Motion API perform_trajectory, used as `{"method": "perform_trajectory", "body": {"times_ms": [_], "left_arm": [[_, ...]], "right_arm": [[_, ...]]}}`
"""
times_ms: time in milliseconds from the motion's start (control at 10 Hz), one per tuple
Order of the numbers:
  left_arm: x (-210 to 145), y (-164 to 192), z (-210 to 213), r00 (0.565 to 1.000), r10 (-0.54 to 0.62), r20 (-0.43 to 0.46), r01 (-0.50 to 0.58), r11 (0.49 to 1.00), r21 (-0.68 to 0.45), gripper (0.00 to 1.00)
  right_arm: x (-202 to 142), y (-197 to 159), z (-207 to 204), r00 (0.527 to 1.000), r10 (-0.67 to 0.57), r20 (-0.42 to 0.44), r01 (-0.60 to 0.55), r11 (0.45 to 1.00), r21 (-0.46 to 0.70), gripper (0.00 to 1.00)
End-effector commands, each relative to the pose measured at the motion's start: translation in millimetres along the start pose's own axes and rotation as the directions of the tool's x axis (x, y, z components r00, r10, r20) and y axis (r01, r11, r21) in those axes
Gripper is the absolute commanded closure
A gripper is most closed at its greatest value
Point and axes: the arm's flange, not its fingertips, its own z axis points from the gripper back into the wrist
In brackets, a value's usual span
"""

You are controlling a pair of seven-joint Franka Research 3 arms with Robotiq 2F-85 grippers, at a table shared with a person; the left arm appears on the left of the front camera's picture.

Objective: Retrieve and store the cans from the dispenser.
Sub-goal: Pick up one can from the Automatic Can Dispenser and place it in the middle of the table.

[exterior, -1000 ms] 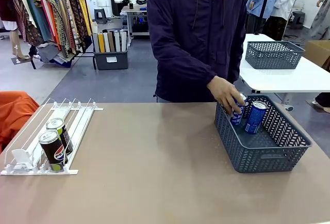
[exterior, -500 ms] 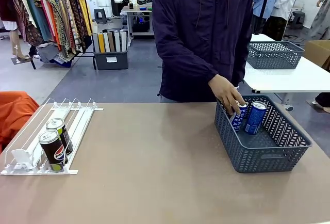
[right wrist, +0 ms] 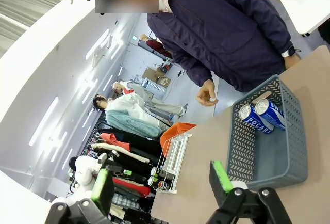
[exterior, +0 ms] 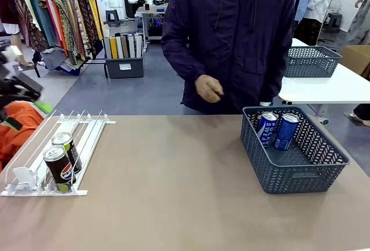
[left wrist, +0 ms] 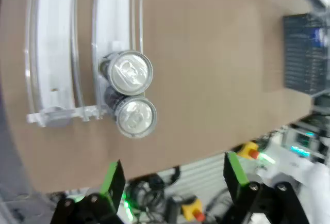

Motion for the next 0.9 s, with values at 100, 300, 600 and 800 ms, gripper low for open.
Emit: {"method": "perform_trajectory", "body": {"times_ms": [100, 300, 600, 800], "left_arm": [[10.8, -1.7, -43.7, 0.998, -0.033, 0.058, 0.019, 0.975, 0.22, 0.0], [21.0, -1.4, -63.8, 0.991, -0.066, 0.114, 0.034, 0.965, 0.261, 0.0], [25.4, -5.0, -82.9, 0.993, -0.05, 0.112, 0.015, 0.956, 0.294, 0.0], [30.1, -3.6, -97.3, 0.997, -0.007, 0.08, -0.019, 0.943, 0.331, 0.0]], "right_arm": [[3.4, 1.7, -3.4, 1.0, 0.025, 0.019, -0.025, 0.999, 0.025, 0.0], [3.4, 1.7, -3.4, 1.0, 0.025, 0.019, -0.025, 0.999, 0.025, 0.0], [3.4, 1.7, -3.4, 1.0, 0.025, 0.019, -0.025, 0.999, 0.025, 0.0], [3.4, 1.7, -3.4, 1.0, 0.025, 0.019, -0.025, 0.999, 0.025, 0.0]]}}
